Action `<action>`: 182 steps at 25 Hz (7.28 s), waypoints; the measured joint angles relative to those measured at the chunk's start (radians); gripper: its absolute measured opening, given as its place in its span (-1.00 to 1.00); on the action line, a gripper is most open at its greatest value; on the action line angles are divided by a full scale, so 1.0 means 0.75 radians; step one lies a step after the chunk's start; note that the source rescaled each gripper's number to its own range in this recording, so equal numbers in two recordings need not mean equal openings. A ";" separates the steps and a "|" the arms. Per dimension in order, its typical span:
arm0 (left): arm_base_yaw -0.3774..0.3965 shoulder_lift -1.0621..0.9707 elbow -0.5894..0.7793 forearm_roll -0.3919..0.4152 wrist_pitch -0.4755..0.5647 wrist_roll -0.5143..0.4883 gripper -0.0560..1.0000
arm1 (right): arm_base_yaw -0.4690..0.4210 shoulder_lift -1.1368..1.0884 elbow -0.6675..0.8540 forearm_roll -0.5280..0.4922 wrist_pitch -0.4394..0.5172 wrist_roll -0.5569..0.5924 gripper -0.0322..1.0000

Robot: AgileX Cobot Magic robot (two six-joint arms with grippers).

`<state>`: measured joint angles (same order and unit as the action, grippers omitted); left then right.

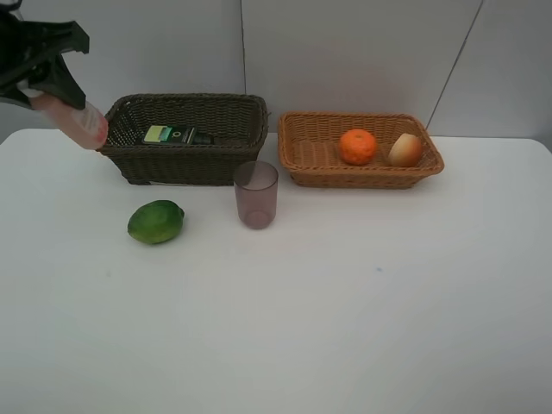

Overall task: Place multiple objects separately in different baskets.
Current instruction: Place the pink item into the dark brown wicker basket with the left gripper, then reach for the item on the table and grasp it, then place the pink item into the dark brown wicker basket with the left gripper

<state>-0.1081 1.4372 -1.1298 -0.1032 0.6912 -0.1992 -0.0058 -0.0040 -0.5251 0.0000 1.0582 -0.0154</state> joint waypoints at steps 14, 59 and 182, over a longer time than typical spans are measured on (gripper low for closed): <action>-0.140 0.279 -0.010 -0.005 -0.609 0.229 -0.13 | 0.000 0.000 0.000 0.000 0.000 0.000 0.93; -0.375 0.897 -0.079 -0.011 -1.374 0.383 0.68 | 0.000 0.000 0.000 0.000 0.000 0.000 0.93; -0.663 0.724 -0.692 0.351 0.229 0.039 -0.89 | 0.000 0.000 0.000 0.000 0.000 0.000 0.93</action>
<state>-0.6056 1.9804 -1.6491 0.1599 0.8631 -0.1701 -0.0058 -0.0040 -0.5251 0.0000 1.0582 -0.0154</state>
